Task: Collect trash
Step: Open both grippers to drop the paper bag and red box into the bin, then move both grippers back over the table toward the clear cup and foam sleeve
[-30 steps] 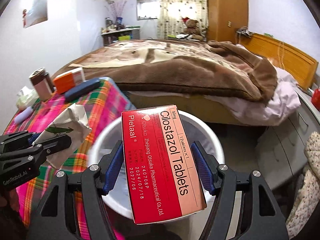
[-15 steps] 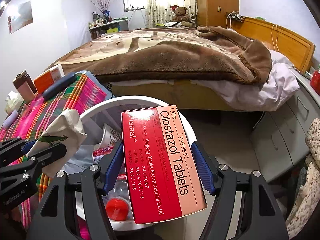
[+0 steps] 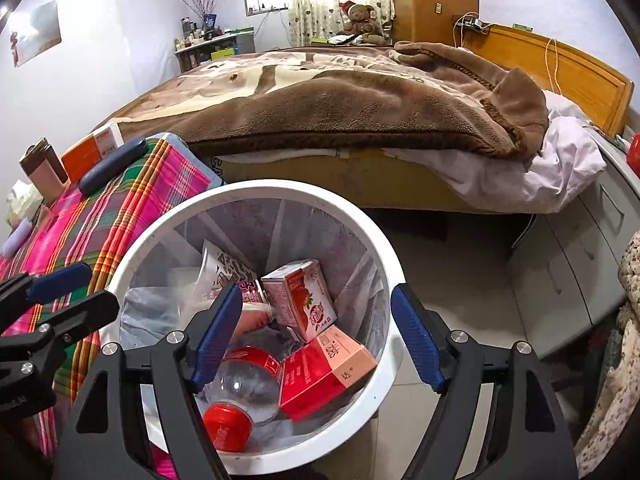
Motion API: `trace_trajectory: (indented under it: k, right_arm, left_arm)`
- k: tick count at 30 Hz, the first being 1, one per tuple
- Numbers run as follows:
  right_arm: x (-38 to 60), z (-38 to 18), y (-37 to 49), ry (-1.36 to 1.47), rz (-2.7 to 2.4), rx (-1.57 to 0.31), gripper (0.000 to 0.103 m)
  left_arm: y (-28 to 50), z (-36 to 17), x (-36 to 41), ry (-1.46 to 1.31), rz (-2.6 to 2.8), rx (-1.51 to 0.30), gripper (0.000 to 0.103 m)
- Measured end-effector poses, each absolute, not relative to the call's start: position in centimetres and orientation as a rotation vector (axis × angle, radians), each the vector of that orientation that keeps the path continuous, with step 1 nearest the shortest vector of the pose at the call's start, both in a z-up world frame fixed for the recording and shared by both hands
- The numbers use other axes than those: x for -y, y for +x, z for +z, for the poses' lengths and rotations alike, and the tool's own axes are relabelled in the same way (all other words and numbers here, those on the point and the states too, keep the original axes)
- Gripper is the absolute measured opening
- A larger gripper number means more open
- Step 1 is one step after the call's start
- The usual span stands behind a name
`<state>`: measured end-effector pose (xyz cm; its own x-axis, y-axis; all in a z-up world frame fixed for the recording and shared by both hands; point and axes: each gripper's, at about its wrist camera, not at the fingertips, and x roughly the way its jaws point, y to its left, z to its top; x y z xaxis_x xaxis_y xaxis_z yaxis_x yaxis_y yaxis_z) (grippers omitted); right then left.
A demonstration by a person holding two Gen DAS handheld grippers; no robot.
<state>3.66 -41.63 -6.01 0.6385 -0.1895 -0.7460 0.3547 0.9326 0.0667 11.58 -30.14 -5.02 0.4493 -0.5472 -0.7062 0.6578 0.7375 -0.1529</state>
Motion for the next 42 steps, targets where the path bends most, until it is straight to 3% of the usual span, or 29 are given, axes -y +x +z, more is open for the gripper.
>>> trace_trajectory:
  k: [16,42]
  right_arm:
    - [40.1,-4.8,2.6,0.238,-0.348,-0.761,0.078]
    - [29.1,-2.1,7.3,0.199,-0.155,-0.670,0.078]
  left_arm:
    - [11.3,-3.6,26.4,0.133,-0.663,-0.772,0.063]
    - [15.2,-1.0,8.8,0.025,-0.372,-0.693,0.065]
